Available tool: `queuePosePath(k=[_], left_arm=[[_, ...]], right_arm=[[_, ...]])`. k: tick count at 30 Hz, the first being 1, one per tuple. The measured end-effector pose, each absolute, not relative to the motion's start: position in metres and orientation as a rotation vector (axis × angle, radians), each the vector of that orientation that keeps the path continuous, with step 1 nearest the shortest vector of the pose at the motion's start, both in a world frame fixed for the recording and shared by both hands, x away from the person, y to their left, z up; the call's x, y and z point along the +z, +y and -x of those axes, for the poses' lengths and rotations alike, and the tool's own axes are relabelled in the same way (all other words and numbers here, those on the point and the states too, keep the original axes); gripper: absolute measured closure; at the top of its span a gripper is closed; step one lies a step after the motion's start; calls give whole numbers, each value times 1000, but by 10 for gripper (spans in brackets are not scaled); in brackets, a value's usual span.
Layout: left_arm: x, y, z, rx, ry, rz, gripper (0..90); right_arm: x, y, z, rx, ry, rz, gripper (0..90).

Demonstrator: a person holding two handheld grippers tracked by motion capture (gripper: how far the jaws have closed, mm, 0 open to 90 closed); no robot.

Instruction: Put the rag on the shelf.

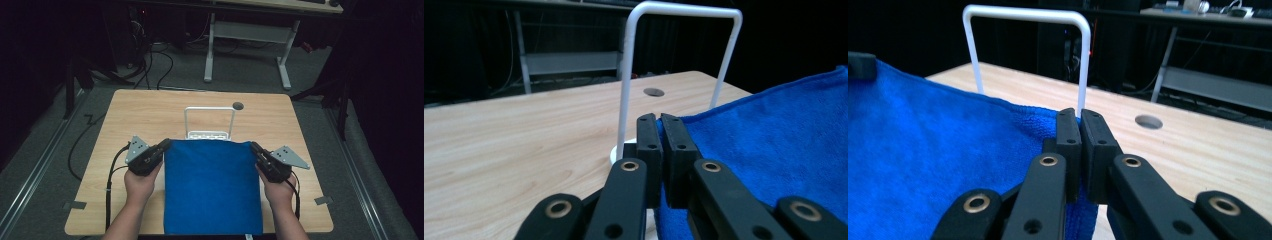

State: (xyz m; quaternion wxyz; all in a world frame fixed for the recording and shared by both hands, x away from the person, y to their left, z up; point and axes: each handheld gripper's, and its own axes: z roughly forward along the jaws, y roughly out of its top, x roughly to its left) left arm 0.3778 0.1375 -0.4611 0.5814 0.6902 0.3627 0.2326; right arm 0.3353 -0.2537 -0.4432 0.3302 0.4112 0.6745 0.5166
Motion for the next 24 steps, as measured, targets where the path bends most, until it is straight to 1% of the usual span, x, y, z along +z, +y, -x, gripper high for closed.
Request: queuePosePath(k=[5, 14, 24], left_arm=[[-449, 132, -372, 570, 838, -1591, 877], [-420, 136, -368, 636, 816, -1512, 878], [-391, 132, -372, 690, 761, -1473, 879]], right_arm=[[-431, -255, -331, 1382, 1727, -1054, 878], [-405, -255, -328, 1431, 1664, -1004, 879], [-386, -254, -336, 1457, 1612, -967, 878]])
